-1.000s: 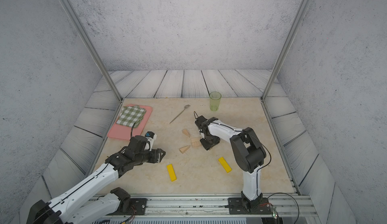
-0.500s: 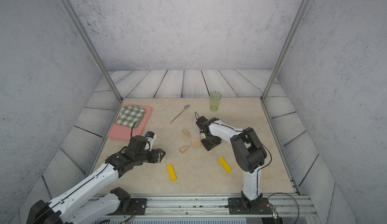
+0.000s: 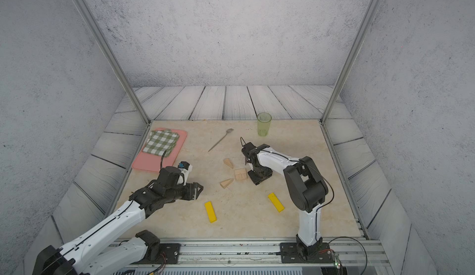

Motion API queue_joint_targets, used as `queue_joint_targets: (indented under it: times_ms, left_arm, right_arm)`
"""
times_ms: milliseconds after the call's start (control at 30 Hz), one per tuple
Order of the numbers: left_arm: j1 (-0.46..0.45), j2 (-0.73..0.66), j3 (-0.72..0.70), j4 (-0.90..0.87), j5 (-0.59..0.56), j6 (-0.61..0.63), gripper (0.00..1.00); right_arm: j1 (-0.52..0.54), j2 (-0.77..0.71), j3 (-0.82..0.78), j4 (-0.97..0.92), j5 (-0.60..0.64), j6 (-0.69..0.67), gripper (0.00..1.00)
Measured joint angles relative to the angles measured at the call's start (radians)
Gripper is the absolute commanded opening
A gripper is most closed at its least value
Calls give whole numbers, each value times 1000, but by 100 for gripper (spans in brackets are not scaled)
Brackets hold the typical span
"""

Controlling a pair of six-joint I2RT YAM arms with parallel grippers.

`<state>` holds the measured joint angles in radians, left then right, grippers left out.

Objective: Assemble a small pinwheel with building blocks
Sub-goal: Assemble the building block at the center of the board, then adjust the building block at the center of the board.

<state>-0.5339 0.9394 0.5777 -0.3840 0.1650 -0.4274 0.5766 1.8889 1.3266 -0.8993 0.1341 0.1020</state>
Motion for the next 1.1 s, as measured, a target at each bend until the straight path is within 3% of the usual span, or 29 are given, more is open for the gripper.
queue_joint_targets:
  times_ms: [167, 400, 867, 1100]
  left_arm:
    - [0, 0, 0, 0, -2, 0, 73]
    - [0, 0, 0, -7, -14, 0, 73]
    - [0, 4, 1, -31, -22, 1, 73]
    - [0, 1, 1, -31, -22, 1, 74]
  right_arm:
    - [0, -86, 31, -38, -22, 3, 50]
    - [-6, -87, 223, -81, -37, 17, 50]
    - [-31, 326, 713, -151, -31, 119, 50]
    - [-42, 465, 913, -200, -27, 135, 50]
